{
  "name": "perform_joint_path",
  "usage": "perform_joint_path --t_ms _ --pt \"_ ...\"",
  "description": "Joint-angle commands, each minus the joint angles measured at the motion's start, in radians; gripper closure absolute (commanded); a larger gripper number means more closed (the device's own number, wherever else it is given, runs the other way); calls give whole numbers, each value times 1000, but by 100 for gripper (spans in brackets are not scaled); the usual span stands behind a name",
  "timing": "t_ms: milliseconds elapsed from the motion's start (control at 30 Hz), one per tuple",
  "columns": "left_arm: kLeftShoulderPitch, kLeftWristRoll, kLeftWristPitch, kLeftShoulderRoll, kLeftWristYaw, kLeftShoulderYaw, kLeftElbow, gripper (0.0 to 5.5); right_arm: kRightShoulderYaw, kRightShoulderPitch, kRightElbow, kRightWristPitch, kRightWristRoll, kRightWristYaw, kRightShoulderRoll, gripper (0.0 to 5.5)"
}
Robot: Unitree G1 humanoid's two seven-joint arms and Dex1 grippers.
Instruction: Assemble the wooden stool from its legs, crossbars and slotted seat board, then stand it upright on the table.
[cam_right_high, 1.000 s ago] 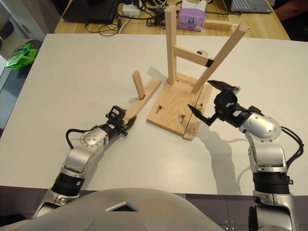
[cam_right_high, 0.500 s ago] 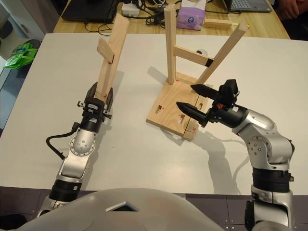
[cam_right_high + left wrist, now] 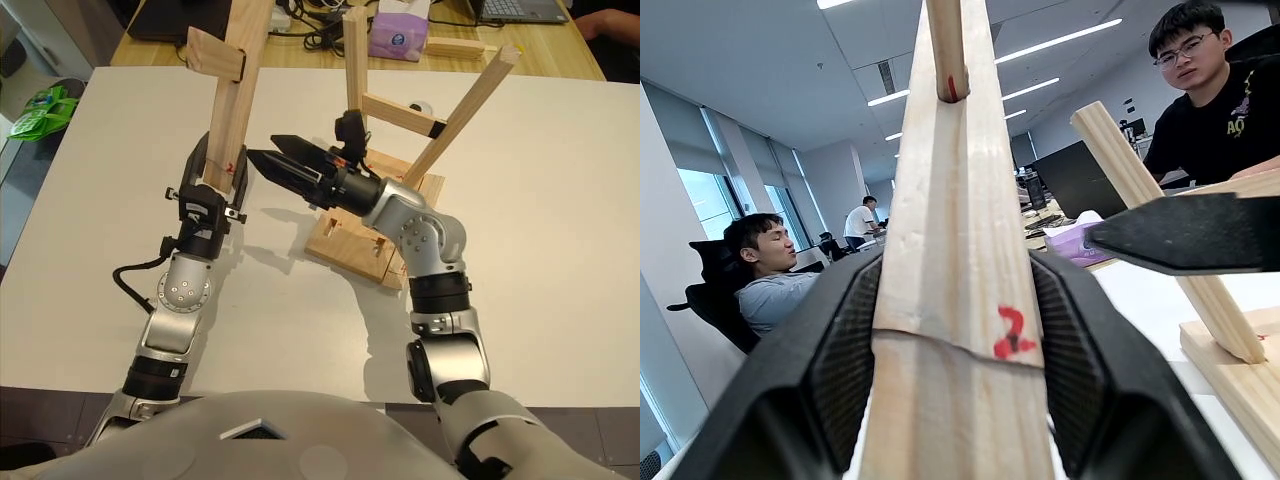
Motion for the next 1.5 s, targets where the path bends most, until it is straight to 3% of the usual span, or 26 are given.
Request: perform_joint_path --t_ms 33,633,767,800,933,1067,1167,1233,1300,1367,1433,1500 --pt "-10 7 -23 -7 -16 -11 8 340 -5 -68 72 -25 -30 -26 68 78" --pt "6 17 -60 -9 -46 -22 23 340 -79 -74 98 -41 -41 -45 132 428" --pt "2 -15 -68 -11 -83 -39 28 340 -88 -69 86 -38 -32 -42 135 441" --pt "1 -17 -75 -11 -92 -45 28 303 -92 -68 84 -38 -30 -42 136 443" --pt "9 -30 -82 2 -113 -32 -6 245 -124 -70 81 -59 -23 -55 146 447" --pt "79 -119 -89 130 -249 11 -47 177 -164 -86 72 -116 -43 -71 130 447" --pt "168 -313 5 326 -511 68 -17 134 -145 -51 -7 -147 -88 -16 46 447" --pt "160 -529 169 477 -734 201 94 108 -138 -8 -77 -131 -93 43 -38 447" --pt "62 -708 298 587 -874 371 249 101 -128 21 -115 -122 -102 101 -114 447" --pt "-153 -840 439 692 -993 488 438 101 -126 55 -155 -96 -97 162 -198 447" --pt "-358 -891 535 735 -1092 505 569 101 -113 87 -192 -73 -91 219 -263 447" --pt "-517 -906 602 702 -1163 463 611 101 -79 119 -231 -42 -83 280 -312 447"
